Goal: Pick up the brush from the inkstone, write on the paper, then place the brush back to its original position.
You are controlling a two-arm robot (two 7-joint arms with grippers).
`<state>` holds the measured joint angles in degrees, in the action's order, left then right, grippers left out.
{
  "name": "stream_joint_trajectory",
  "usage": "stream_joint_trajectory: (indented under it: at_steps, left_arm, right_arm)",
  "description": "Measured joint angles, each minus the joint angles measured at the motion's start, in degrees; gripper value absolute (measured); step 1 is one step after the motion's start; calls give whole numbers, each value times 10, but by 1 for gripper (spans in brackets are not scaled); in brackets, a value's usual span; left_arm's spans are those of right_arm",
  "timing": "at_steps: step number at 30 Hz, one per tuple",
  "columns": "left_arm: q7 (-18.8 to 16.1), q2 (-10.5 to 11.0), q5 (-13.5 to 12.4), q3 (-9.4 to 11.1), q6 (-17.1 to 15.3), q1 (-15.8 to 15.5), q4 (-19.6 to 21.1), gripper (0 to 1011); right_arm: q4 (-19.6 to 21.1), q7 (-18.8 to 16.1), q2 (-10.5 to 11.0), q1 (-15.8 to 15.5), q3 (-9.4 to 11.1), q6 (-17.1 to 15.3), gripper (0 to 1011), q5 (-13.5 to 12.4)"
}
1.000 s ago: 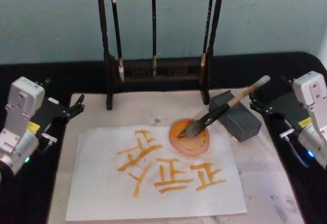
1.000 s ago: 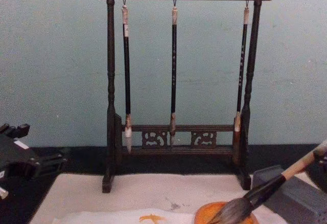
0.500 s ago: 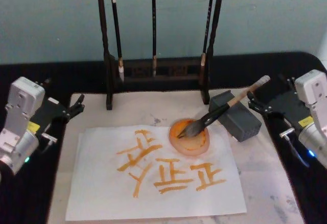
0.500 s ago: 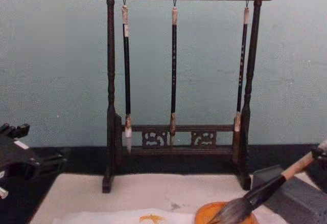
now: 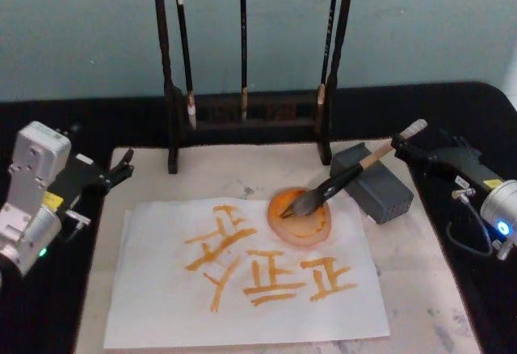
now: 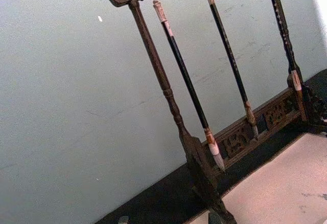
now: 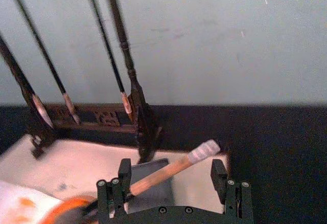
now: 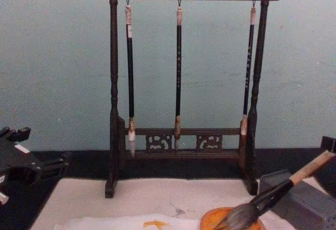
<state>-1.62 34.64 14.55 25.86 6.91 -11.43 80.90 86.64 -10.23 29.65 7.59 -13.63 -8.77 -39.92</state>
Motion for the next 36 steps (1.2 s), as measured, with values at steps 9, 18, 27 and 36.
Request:
stream_joint_trajectory:
  at_steps: [9,18,27,36]
  left_arm:
    - [0,0,0,0,0,0,0,1010]
    - [0,0,0,0,0,0,0,1010]
    - [0,0,0,0,0,0,0,1010]
    - [0,0,0,0,0,0,0,1010]
  right_arm:
    - [-19,7,-48,2,51,-98,1000,-139]
    - [-55,27,-79,20,62,-128,1000,-208]
    - [-106,30,-98,58,52,-125,1000,-233]
    - [-160,20,-110,97,39,-122,1000,-256]
